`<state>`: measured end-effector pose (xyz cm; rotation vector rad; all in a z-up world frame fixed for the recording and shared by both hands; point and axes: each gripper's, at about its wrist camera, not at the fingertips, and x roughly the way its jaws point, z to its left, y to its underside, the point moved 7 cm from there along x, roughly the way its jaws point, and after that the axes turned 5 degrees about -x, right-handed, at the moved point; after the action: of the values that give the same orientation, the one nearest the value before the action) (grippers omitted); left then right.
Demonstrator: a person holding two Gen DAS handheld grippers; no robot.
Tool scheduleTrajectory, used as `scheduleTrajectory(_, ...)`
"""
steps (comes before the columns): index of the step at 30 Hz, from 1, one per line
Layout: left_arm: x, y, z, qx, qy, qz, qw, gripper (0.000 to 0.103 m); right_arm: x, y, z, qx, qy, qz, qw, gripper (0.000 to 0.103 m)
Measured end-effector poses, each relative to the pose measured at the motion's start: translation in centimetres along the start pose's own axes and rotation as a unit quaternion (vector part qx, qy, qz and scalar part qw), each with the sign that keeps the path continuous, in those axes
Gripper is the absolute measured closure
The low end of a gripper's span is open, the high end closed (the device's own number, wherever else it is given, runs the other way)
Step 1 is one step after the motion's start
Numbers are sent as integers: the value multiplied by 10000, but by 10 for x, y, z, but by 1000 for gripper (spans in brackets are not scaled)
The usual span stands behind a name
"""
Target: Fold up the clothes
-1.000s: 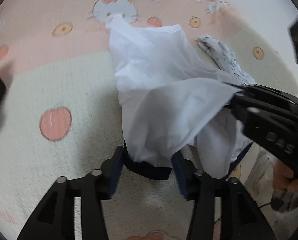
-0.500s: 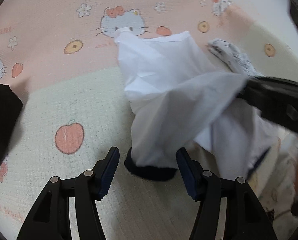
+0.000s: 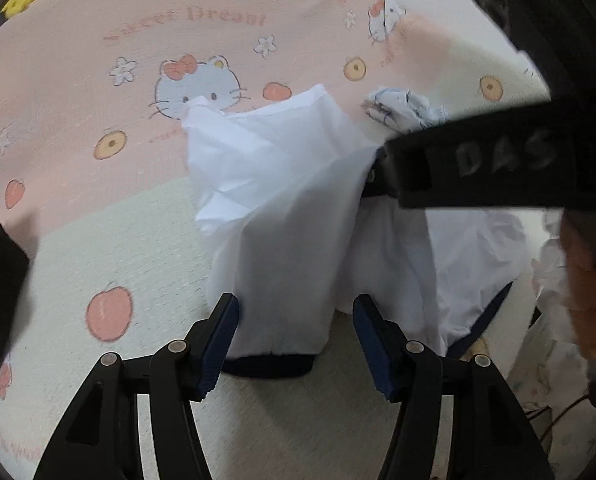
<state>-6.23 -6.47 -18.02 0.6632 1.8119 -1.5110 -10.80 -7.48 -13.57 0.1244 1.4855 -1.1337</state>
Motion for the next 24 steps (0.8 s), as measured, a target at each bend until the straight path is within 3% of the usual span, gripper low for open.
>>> scheduleTrajectory(7, 39, 7, 8, -181, -94, 321, 9993, 46, 3, 6, -15, 159, 94, 78, 9998, 95)
scheduleTrajectory(11, 46, 12, 20, -74, -650, 271, 9975, 46, 3, 8, -17, 126, 231, 116, 9996, 95)
scheduleTrajectory(12, 46, 12, 22, -133, -649, 254, 9975, 47, 4, 8, -17, 117, 248, 137, 9995, 95)
scheduleTrajectory(13, 45, 12, 25, -229, -570, 227, 9979, 51, 5, 9, -17, 109, 264, 158, 9995, 95)
scheduleTrajectory(14, 42, 11, 28, -307, -557, 183, 9978, 68, 6, 10, -17, 99, 281, 179, 9994, 95)
scheduleTrajectory(16, 36, 9, 33, -418, -546, 113, 9976, 84, 7, 11, -17, 46, 296, 193, 9994, 95)
scheduleTrajectory(24, -4, -9, 80, -612, -764, -253, 9949, 91, 9, 24, 0, 25, -105, 342, 9994, 95)
